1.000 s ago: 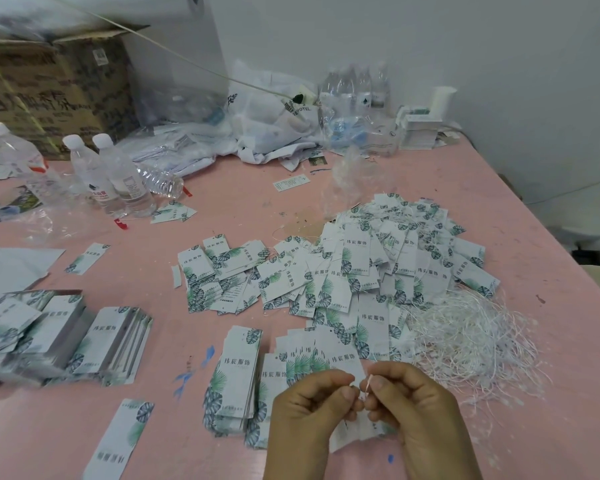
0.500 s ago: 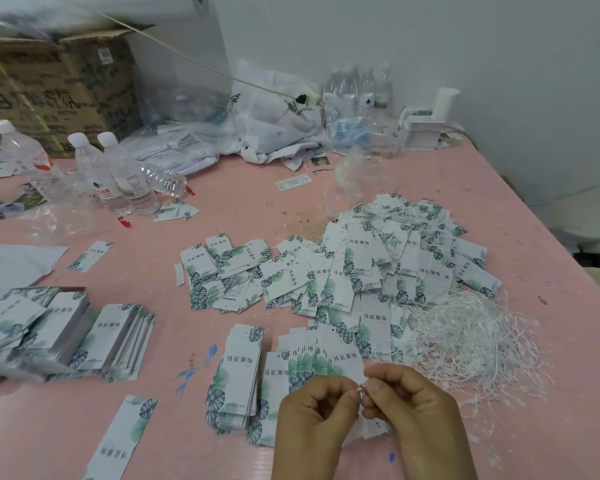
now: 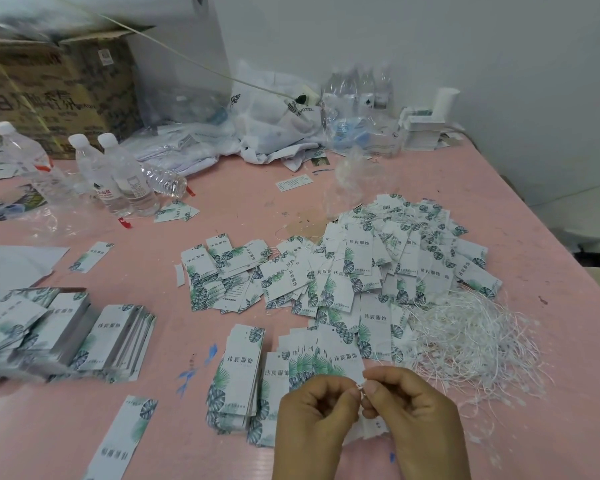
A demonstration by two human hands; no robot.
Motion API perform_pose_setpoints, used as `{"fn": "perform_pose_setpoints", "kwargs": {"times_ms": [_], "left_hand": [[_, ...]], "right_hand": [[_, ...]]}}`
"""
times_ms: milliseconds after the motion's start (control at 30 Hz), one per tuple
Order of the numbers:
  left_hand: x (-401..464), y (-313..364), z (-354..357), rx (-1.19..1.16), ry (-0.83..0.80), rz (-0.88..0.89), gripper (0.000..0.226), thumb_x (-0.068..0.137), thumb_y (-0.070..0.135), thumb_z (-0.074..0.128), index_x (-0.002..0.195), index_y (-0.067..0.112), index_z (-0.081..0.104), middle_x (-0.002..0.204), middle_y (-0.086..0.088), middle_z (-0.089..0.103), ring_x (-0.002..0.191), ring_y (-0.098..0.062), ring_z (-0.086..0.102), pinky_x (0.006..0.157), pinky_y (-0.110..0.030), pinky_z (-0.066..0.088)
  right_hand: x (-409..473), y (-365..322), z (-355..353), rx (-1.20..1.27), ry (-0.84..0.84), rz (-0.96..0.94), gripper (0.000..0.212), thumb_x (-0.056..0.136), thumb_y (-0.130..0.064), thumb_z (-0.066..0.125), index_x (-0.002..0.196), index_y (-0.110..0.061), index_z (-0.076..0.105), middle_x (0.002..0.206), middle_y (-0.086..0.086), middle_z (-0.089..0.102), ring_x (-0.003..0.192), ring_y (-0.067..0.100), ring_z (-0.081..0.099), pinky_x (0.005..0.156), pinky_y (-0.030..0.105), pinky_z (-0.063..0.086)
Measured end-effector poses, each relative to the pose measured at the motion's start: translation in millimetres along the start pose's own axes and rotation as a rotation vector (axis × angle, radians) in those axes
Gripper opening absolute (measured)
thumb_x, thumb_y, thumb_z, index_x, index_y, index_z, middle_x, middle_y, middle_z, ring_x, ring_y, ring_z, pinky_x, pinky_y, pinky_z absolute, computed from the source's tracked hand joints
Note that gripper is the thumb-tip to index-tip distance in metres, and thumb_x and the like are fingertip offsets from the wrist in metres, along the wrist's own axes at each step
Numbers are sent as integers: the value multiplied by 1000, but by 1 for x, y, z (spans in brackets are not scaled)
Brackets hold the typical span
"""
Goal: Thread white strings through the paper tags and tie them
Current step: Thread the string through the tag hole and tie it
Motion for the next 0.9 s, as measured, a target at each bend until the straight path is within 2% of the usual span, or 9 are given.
{"fn": "perform_pose_setpoints", "kwargs": {"times_ms": [233,333,467,533,700,833,900], "left_hand": [[-1,-1,0,5,3,-9,8,66,19,68,68,20,75,54,-10,65,51,-15,55,52,-24,47],[-1,-1,0,0,7,-20,8,66,18,68,68,18,75,54,-10,65,50,-13,57,51,-23,48],[-1,-1,0,0,12,-29,7,66,19,67,66,17,75,53,-10,65,50,-13,56,51,-23,47],[-1,0,0,-5,16,-34,7,66,19,67,66,17,75,52,-9,65,48,-12,55,50,-22,47],[-2,1,0,3,13,-27,6,66,19,69,66,19,75,52,-9,65,48,-12,56,50,-22,47],[-1,-2,-2,34,-18,-18,17,76,5,77,70,21,76,54,-9,65,52,-14,56,53,-23,48],[-2,-1,-2,25,-30,-19,9,72,13,77,70,21,76,55,-10,65,53,-15,54,53,-24,46]], "right_hand": [[-1,1,1,4,4,-1,29,78,15,68,72,-12,75,56,17,67,49,15,63,54,17,53],[-1,1,0,-4,-5,-9,33,78,15,68,69,-16,77,56,17,67,49,14,63,53,15,52],[-1,4,1,-60,-7,-54,43,79,12,69,77,-31,77,58,13,69,52,13,65,56,14,52],[-1,5,1,-72,0,-68,44,79,12,70,78,-32,77,58,12,69,51,13,65,55,14,52],[0,8,1,-73,-4,-77,42,78,13,70,76,-28,77,55,13,67,49,12,63,54,14,51],[2,5,-1,-36,-35,-17,35,78,15,69,67,-17,77,51,14,63,46,10,58,49,14,47],[3,4,-2,-15,-65,20,31,78,15,68,66,-13,77,51,15,62,45,12,57,49,15,48]]}}
Point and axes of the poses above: each hand's wrist, its own x-axis towards the middle knuckle, its own z-axis out of the palm, y = z × x, the point moved 4 cm from there along x, towards the middle knuckle
